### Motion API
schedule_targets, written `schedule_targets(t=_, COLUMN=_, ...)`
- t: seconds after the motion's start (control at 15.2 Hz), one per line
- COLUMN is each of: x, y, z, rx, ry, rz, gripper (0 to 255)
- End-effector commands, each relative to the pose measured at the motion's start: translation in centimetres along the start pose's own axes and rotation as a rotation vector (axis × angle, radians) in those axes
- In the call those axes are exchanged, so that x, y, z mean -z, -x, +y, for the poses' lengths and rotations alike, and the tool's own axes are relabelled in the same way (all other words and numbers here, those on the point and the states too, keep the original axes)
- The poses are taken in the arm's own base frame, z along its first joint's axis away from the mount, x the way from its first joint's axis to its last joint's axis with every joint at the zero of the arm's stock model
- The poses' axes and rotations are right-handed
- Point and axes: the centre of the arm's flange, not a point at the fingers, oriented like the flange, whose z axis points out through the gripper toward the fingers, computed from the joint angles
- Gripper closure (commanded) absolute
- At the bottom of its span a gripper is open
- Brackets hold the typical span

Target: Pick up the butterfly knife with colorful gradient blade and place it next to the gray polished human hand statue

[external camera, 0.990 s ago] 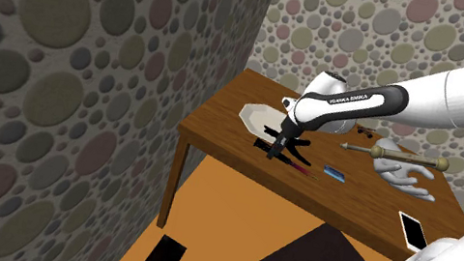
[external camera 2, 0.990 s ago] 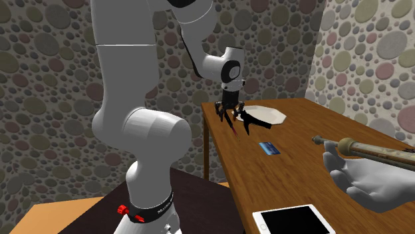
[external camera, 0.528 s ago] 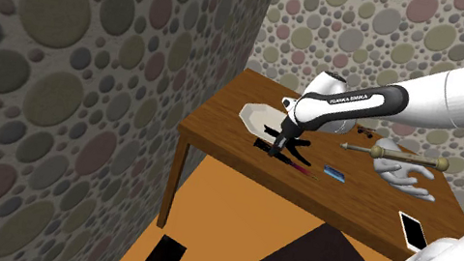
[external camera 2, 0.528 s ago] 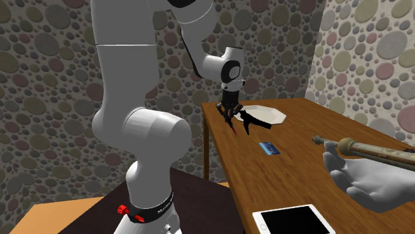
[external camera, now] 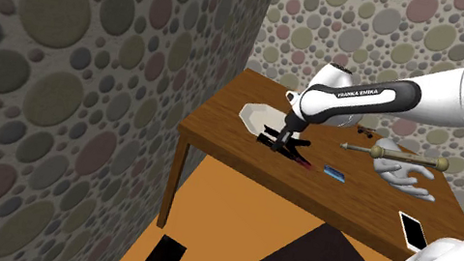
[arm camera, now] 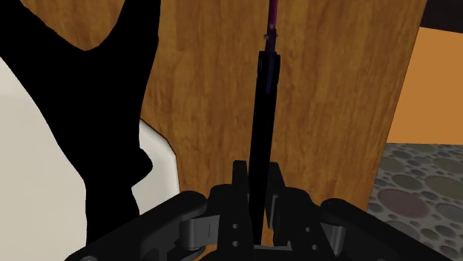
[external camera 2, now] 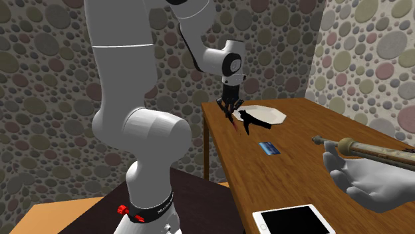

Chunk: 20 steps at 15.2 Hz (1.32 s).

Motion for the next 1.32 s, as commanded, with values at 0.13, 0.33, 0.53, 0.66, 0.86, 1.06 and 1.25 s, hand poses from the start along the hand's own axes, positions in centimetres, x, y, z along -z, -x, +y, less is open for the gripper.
schedule_targets(t=0.13, x=2.1, y=-0.3, z=-0.1, rx=0.0, ry=0.0, rz=0.0, gripper=255)
schedule_targets(t=0.33, x=3.7, y=-0.5, z=-0.1, rx=0.0, ry=0.0, rz=0.0, gripper=255)
schedule_targets(t=0.53, x=5.2, y=-0.7, z=-0.1, rx=0.0, ry=0.0, rz=0.0, gripper=255)
schedule_targets(t=0.66, x=6.3, y=-0.9, z=-0.1, rx=0.0, ry=0.0, rz=0.0, gripper=255)
schedule_targets(t=0.86, x=7.9, y=-1.1, z=-0.2, rx=0.0, ry=0.0, rz=0.0, gripper=255)
schedule_targets(t=1.06, x=9.4, y=-1.3, z=-0.2, rx=0.0, ry=0.0, rz=0.0, gripper=255)
schedule_targets(t=1.25, x=11.0, y=-1.4, z=-0.2, rx=0.0, ry=0.0, rz=0.0, gripper=255)
